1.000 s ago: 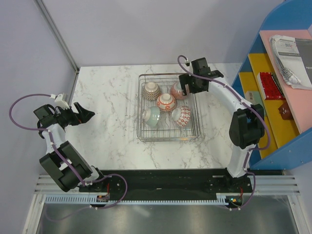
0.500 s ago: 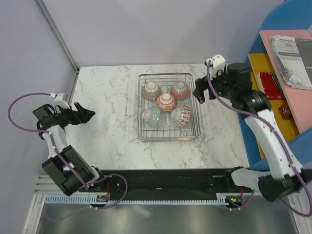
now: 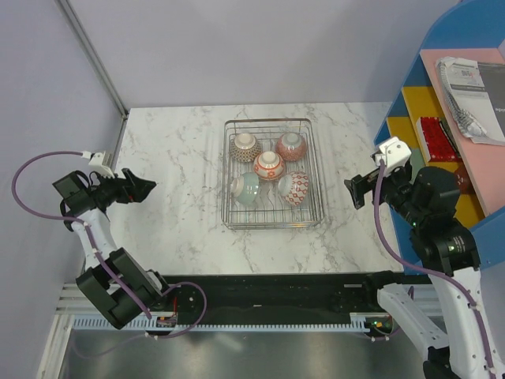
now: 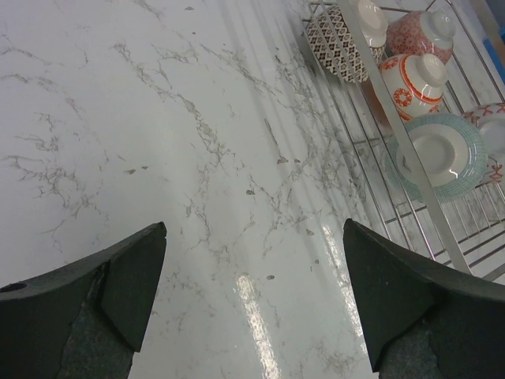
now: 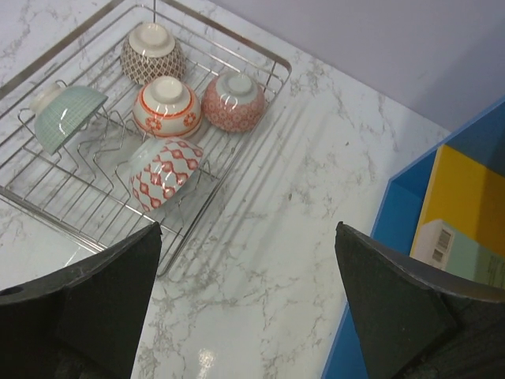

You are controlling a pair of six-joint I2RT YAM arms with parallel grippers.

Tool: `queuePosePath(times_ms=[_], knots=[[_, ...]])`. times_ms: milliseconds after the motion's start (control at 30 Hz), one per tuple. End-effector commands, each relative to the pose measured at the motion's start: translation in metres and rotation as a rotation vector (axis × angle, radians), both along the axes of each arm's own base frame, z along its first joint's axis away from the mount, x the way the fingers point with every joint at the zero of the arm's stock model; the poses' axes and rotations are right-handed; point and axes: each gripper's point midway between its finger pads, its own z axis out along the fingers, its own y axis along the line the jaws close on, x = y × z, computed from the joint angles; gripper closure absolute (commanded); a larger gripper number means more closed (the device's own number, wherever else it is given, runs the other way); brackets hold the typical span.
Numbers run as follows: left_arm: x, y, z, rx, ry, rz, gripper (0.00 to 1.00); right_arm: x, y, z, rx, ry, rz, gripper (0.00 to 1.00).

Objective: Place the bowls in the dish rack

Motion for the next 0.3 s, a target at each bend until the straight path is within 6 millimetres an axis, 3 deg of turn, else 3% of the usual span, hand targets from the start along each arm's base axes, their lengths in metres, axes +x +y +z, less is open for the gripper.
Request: queuePosePath(times_ms=[0, 267], knots=[[-0.0035, -0.007, 0.0098, 0.039, -0.063, -0.046, 0.0, 0.0066, -0.0017, -0.0173, -0.01, 0.003, -0.008, 0.02], [-0.004, -0.0077, 0.0094, 0.043, -0.065, -0.049, 0.0, 0.0073, -0.0044, -0.0129, 0.007, -0.012, -0.03, 0.02]])
